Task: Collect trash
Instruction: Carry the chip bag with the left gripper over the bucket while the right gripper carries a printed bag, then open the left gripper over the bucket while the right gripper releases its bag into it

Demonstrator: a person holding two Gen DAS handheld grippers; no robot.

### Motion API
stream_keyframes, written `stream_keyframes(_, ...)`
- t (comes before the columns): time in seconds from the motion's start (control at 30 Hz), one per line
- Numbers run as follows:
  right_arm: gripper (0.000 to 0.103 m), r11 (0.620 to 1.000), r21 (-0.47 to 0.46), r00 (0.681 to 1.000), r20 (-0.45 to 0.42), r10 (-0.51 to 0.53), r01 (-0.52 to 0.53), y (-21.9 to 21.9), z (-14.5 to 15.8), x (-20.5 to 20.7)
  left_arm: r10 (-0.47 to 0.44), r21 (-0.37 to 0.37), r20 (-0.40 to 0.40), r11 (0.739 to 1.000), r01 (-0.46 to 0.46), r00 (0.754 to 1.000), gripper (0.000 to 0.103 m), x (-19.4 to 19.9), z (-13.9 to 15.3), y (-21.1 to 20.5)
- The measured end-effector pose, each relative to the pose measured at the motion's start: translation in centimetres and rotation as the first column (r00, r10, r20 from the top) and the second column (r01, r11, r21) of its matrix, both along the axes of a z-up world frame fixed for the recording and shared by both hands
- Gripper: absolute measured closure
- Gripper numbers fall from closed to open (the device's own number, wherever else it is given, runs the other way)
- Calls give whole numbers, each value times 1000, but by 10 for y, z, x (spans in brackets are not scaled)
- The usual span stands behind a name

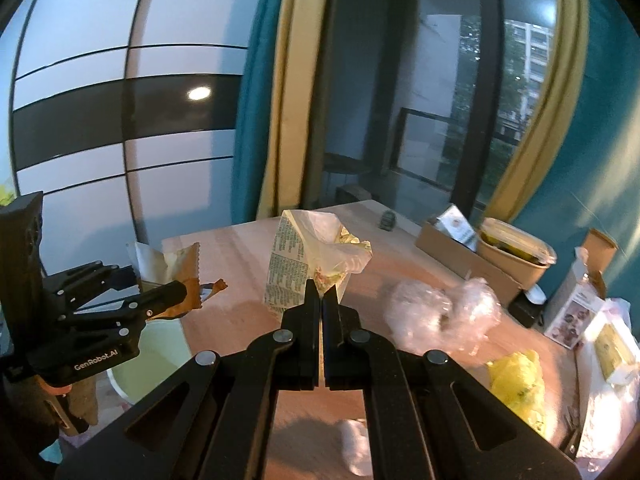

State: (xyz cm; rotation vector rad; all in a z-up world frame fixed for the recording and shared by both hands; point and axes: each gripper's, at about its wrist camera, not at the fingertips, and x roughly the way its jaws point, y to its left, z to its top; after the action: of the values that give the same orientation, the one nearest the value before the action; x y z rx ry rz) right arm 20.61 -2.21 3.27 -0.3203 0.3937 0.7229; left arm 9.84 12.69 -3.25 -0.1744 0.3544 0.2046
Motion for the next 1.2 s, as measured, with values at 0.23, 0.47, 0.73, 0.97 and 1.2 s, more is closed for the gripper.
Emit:
stream_keyframes(0.23, 102, 998, -17, 998, -8, 59, -59, 31, -8, -9, 55, -9, -3, 998, -55, 998, 55, -19, -8, 25)
stream_keyframes(0.47, 102, 992, -38, 993, -14, 117, -118, 59, -13, -18, 104, -29, -23, 994, -104, 994, 55, -36, -22, 53)
stream_keyframes(0.73, 102, 979, -55, 980, -40, 196, -198, 93, -25, -32, 174, -42, -74, 983, -178, 982, 55, -60, -44, 83)
stream_keyframes(0.97, 102, 960, -86, 963, -64, 261, -266, 124, -38, -44, 222, -108, -157, 965, -240, 962, 55, -73, -78, 109)
stream_keyframes(1.2, 102, 938, -122, 944, -98, 314, -325, 147, -53, -51, 199, -197, -261, 947, -254, 945, 52, -75, -116, 132)
